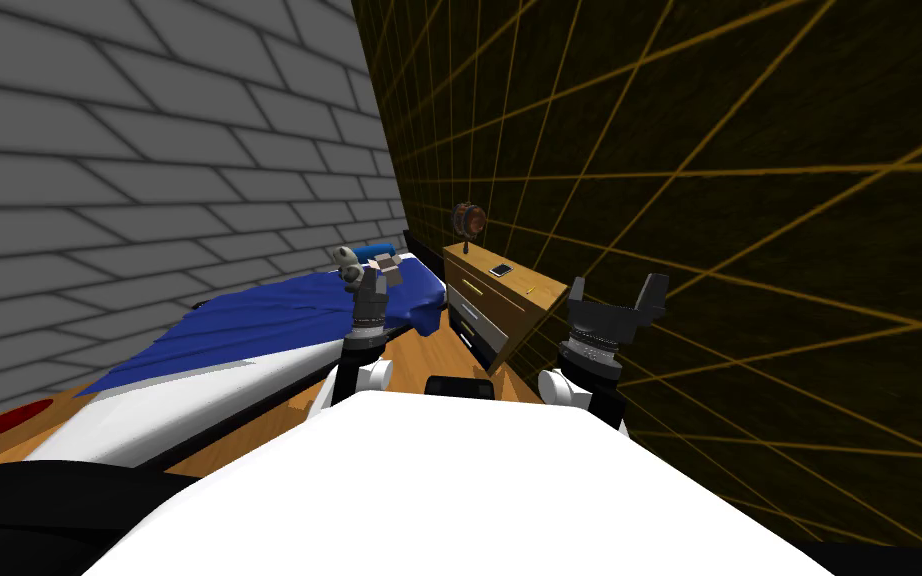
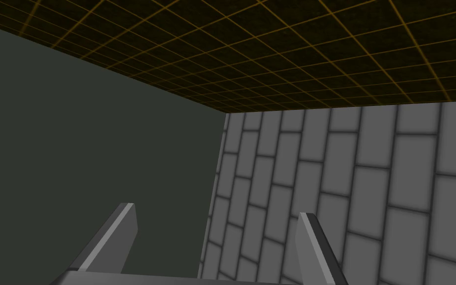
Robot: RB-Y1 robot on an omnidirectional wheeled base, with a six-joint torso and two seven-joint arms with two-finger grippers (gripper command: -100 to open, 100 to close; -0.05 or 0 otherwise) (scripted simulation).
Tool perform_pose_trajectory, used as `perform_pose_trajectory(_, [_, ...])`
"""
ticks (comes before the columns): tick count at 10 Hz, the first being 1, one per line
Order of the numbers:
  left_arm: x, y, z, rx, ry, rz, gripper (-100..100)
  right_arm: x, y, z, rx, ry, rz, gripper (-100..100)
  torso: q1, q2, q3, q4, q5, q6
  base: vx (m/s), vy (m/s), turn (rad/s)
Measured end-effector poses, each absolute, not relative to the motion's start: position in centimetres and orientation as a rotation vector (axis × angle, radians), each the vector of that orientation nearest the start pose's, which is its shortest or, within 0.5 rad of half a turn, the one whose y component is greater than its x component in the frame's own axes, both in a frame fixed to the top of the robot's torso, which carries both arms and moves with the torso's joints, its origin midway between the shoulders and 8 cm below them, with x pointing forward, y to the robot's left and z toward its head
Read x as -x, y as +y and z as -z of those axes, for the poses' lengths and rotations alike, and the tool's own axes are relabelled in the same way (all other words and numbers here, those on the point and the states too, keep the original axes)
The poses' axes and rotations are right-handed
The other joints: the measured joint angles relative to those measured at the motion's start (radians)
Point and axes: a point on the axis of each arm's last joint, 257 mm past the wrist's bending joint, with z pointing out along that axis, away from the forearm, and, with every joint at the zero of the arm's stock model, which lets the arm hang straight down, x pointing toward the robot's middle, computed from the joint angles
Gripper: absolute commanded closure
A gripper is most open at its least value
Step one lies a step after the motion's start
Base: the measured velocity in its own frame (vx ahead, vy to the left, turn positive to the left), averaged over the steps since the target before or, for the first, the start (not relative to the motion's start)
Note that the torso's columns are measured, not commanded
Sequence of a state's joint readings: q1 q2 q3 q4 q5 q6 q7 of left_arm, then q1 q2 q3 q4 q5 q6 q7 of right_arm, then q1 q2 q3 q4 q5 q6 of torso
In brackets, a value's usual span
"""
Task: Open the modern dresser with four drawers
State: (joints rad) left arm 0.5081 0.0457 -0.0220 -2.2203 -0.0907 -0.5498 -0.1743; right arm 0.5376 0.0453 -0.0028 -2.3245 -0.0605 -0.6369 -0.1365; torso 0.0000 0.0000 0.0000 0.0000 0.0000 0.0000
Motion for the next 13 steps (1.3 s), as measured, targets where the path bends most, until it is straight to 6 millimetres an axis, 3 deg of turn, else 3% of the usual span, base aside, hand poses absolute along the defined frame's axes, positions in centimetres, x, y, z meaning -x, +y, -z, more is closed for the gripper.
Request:
perform_pose_trajectory(2, [-34.9,25.8,-0.3,0.508,0.753,1.105,0,-30.4,-29.1,-5.6,-0.642,0.395,-1.475,0,0.0,0.104,-0.209,0.105,0.0,0.0,0.0,0.0,0.0])
perform_pose_trajectory(9, [-34.9,25.8,-0.3,0.507,0.753,1.105,0,-30.4,-29.1,-5.7,-0.641,0.395,-1.475,0,0.0,0.618,-1.234,0.617,0.0,0.0,0.0,0.0,0.0])
perform_pose_trajectory(10, [-34.9,25.8,-0.3,0.507,0.753,1.105,0,-30.4,-29.1,-5.7,-0.641,0.395,-1.475,-100,0.0,0.691,-1.382,0.691,0.0,0.0,0.002,0.02,0.027])
perform_pose_trajectory(13, [-34.9,25.8,-0.2,0.508,0.753,1.105,0,-31.7,-28.0,-4.0,-0.633,0.516,-1.473,-100,0.002,0.737,-1.475,0.737,0.001,0.0,-0.007,0.058,0.053])
